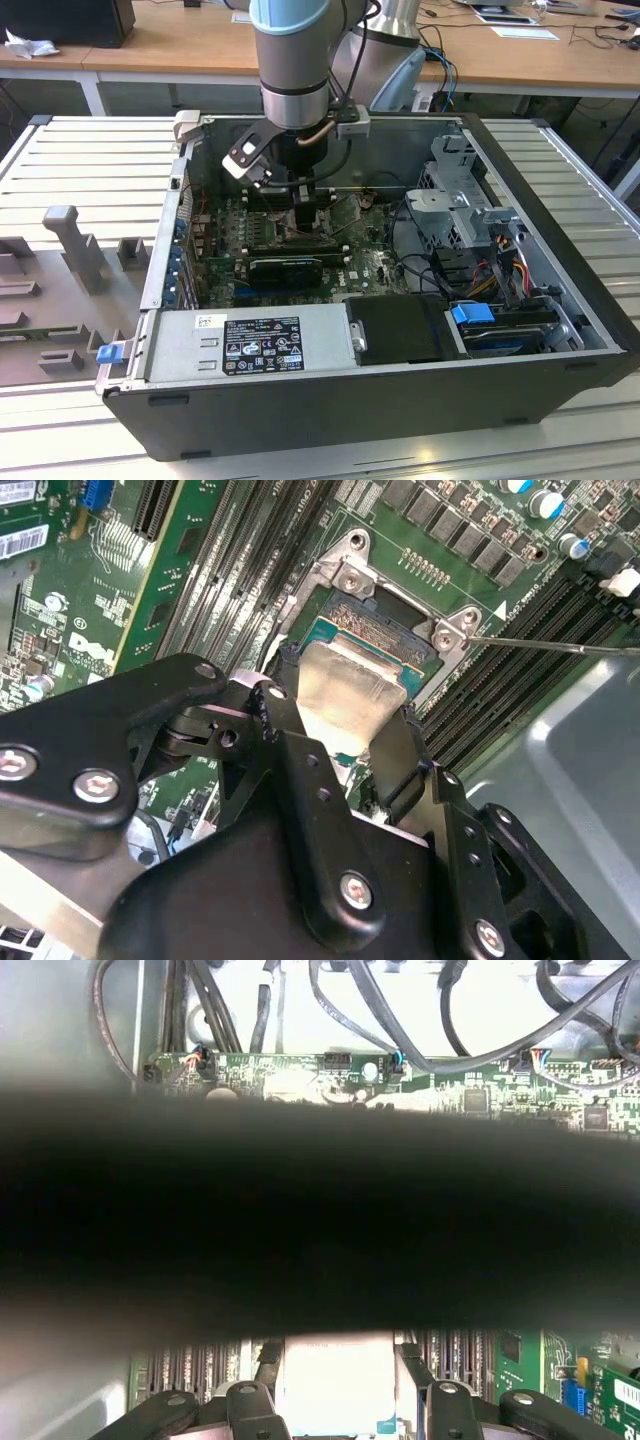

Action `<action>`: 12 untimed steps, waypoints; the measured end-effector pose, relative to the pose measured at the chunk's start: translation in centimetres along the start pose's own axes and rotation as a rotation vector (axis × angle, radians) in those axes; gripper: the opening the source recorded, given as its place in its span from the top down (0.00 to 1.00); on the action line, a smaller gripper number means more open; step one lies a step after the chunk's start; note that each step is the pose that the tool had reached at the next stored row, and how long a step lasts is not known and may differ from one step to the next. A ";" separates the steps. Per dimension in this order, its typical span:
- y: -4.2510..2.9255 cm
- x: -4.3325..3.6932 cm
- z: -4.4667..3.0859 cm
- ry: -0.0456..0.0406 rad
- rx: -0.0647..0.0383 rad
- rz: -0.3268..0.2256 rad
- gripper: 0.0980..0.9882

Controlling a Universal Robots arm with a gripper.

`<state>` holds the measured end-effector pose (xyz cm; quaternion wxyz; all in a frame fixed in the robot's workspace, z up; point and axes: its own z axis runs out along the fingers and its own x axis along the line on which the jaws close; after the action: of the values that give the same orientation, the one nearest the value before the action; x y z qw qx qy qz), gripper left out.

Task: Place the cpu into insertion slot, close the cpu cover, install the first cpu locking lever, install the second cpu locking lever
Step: 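Place the cpu into insertion slot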

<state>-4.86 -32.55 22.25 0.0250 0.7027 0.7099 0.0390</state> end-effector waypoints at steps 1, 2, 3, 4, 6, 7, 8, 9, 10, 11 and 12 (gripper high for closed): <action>0.00 0.00 0.02 -0.0003 -0.001 0.000 0.52; -0.02 0.01 0.07 -0.0005 -0.001 0.000 0.52; -0.03 0.00 0.08 -0.0007 -0.001 0.000 0.52; -0.03 0.00 0.10 -0.0007 -0.001 0.000 0.52; -0.04 0.00 0.15 -0.0007 -0.001 0.000 0.52; -0.04 0.00 0.20 -0.0006 -0.001 0.000 0.52; -0.05 0.00 0.25 -0.0006 -0.001 0.000 0.52; -0.05 0.00 0.30 -0.0007 -0.001 0.000 0.52; -0.05 0.00 0.32 -0.0006 -0.001 0.000 0.52; -0.06 0.00 0.33 -0.0006 -0.001 0.000 0.52; -0.06 0.00 0.36 -0.0006 -0.001 0.000 0.52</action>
<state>-4.88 -32.54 21.89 0.0255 0.7027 0.7100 0.0391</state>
